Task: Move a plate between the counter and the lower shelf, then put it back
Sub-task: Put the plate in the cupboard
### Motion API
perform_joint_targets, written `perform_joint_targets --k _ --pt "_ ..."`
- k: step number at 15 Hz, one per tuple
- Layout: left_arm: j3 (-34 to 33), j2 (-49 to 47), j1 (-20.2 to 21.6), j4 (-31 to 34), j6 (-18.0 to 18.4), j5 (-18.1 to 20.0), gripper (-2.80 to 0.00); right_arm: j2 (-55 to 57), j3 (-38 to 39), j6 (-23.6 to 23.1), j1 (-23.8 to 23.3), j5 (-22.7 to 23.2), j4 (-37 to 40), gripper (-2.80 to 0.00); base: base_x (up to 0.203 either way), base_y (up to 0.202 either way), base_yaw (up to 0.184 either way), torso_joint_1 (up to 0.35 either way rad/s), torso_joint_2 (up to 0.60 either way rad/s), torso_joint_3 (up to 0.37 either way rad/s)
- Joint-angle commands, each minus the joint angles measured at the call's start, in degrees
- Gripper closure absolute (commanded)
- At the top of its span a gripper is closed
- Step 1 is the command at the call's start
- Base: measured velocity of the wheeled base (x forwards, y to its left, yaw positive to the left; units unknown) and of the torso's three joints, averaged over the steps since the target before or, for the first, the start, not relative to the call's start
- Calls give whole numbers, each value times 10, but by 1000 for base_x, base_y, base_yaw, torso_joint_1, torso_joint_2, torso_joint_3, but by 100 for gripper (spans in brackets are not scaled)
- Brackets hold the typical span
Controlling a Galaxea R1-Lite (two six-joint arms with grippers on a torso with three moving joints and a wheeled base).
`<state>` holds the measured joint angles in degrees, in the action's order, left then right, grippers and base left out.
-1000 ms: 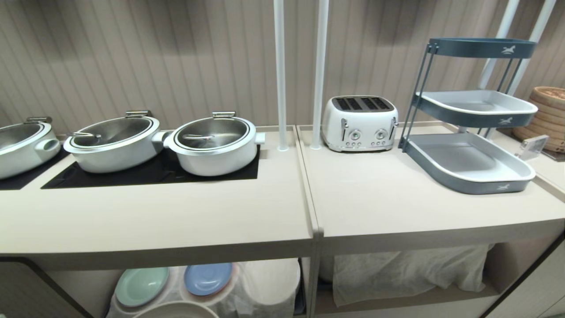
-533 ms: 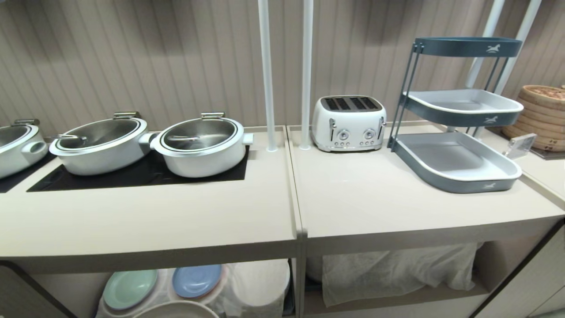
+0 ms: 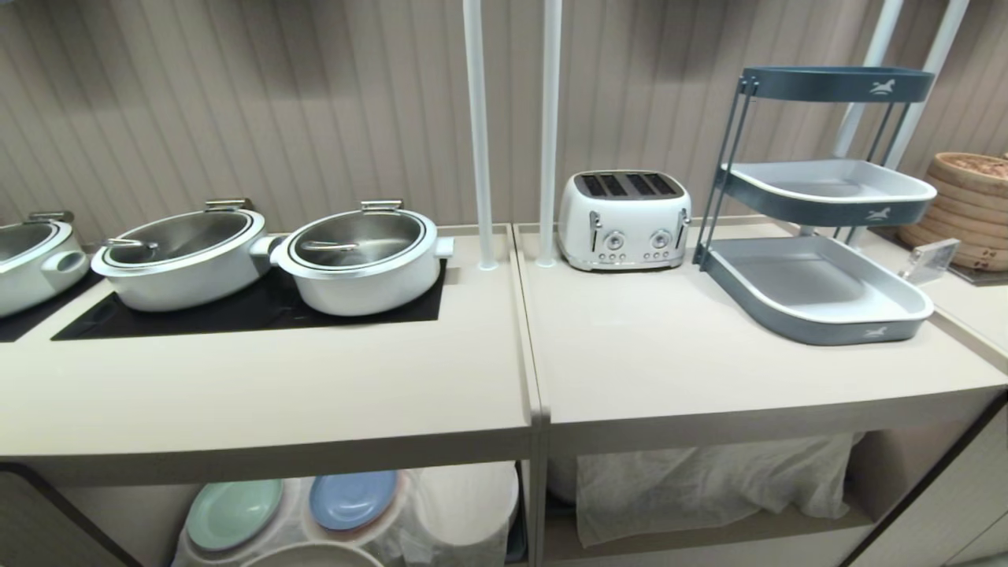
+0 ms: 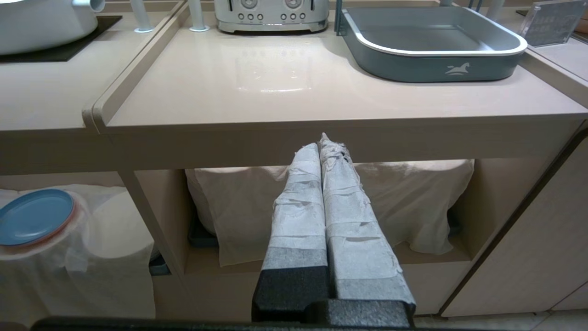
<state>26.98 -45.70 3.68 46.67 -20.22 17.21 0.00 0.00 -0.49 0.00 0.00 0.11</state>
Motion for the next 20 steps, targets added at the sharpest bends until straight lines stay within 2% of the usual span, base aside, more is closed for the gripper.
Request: perform_joint_targets --k 1,20 --pt "-8 -1 0 3 -1 -6 0 0 0 0 0 0 1 0 0 0 0 0 0 0" --pt "-14 13 0 3 -1 -15 0 0 0 0 0 0 0 0 0 0 0 0 0 0"
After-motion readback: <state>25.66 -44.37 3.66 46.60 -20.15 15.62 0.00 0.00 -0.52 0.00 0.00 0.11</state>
